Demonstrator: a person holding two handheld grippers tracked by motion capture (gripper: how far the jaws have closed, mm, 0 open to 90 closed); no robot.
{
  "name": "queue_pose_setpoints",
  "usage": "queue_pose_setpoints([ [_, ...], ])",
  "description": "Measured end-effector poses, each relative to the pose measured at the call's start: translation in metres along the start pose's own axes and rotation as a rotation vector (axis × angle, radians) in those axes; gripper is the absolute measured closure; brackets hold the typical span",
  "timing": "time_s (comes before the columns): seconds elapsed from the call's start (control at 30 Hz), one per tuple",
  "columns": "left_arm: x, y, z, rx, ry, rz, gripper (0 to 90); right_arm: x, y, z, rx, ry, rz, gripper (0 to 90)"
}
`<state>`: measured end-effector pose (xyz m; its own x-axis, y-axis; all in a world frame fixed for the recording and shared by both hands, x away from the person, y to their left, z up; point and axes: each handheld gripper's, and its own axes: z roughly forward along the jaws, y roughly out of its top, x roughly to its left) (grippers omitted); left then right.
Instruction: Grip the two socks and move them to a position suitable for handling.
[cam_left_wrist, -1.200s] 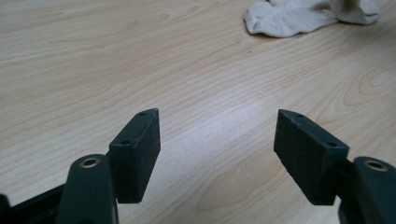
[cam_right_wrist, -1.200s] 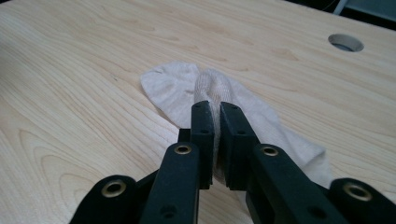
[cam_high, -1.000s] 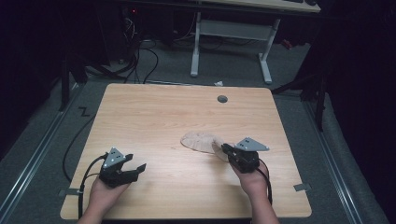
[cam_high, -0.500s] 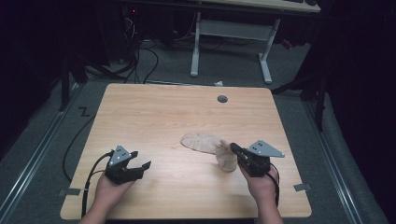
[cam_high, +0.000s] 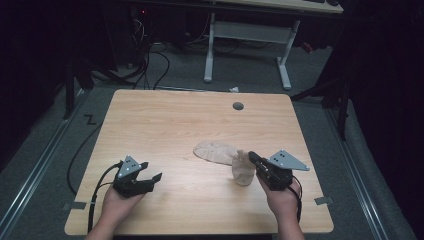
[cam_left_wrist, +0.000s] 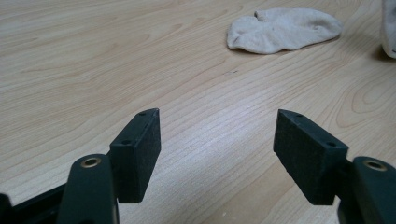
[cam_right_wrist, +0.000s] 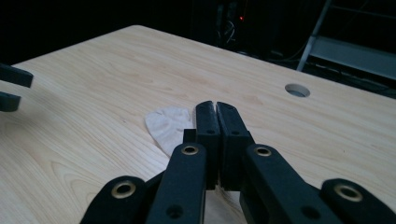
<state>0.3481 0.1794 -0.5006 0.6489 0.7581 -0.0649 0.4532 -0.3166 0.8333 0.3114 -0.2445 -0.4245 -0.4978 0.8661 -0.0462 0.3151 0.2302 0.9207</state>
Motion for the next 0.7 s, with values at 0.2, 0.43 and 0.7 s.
queue_pose_setpoints([
  [0.2, 0.0, 0.0, -0.001, 0.001, 0.005, 0.005, 32.6, 0.008, 0.009, -0.008, -0.043, 0.02, -0.009, 88.8],
  [0.43, 0.003, -0.005, -0.008, 0.001, 0.021, -0.003, 32.6, 0.031, 0.024, -0.009, -0.091, 0.08, -0.052, 88.7],
  [0.7, 0.004, -0.006, -0.011, -0.002, 0.026, -0.006, 32.5, 0.062, 0.029, 0.001, -0.104, 0.211, -0.06, 88.7],
])
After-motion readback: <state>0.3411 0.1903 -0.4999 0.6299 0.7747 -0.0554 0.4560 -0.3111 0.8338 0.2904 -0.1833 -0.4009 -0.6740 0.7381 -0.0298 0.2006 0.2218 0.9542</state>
